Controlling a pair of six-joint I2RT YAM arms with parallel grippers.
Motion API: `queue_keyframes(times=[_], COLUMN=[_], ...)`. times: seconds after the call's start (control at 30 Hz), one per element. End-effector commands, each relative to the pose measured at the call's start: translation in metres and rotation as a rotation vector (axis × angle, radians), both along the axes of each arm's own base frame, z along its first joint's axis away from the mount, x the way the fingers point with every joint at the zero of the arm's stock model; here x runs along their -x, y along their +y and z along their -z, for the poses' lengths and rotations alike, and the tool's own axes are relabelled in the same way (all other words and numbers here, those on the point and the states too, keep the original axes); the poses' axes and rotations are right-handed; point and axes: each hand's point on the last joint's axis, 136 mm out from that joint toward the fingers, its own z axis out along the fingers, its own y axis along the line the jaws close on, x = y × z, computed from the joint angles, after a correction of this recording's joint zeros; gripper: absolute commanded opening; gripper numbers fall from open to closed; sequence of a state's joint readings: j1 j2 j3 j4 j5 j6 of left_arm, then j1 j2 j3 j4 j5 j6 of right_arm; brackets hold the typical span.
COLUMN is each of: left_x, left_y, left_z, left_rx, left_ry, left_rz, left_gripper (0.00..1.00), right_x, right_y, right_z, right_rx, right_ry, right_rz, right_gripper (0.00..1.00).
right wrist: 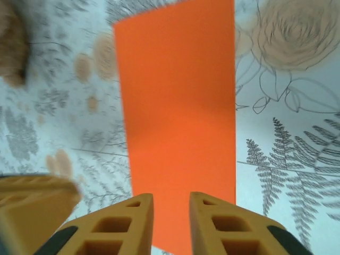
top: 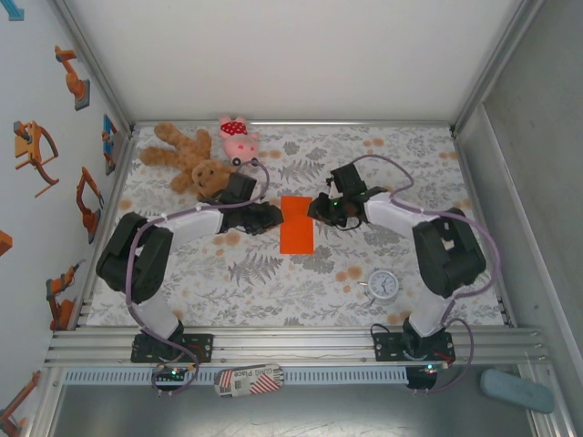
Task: Fold a paper plane with a square sheet of paper (pick it up from the middle)
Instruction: Move the square sheet of paper to the center of the table.
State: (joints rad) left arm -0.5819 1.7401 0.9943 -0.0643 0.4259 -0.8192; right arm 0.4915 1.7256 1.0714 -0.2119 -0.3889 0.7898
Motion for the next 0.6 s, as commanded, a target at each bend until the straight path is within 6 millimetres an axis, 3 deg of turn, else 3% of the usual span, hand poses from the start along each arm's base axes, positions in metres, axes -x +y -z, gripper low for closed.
queue_keyframes(times=[0.0, 0.1, 0.13, 0.17, 0.3, 0.4, 0.57], left_x=[-0.013, -0.02, -0.023, -0.025, -0.031, -0.032, -0.029], left_y=[-0.014, -0.021, -0.022, -0.023, -0.026, -0.029, -0.016], left_z=[-0.004, 0.003, 0.005, 0.008, 0.021, 0.032, 0.055], left_rx=[0.021, 0.021, 0.018, 0.012, 0.003, 0.001, -0.087], left_ry=[-0.003, 0.01, 0.015, 0.016, 0.041, 0.065, 0.087], left_rz=[-0.013, -0.019, -0.023, -0.026, -0.042, -0.043, -0.054], left_gripper=[0.29, 0.29, 0.3, 0.31, 0.31, 0.31, 0.31], right_x=[0.011, 0.018, 0.021, 0.023, 0.03, 0.033, 0.032], right_y=[-0.027, -0.038, -0.041, -0.043, -0.049, -0.042, -0.033], right_z=[0.001, -0.002, -0.002, -0.003, -0.002, 0.0, 0.008], right_rx=[0.075, 0.083, 0.084, 0.084, 0.073, 0.017, -0.049], right_ry=[-0.018, -0.03, -0.029, -0.031, -0.018, -0.007, 0.006], right_rz=[0.092, 0.12, 0.125, 0.131, 0.162, 0.162, 0.166], right_gripper=[0.33, 0.41, 0.51, 0.53, 0.53, 0.53, 0.52])
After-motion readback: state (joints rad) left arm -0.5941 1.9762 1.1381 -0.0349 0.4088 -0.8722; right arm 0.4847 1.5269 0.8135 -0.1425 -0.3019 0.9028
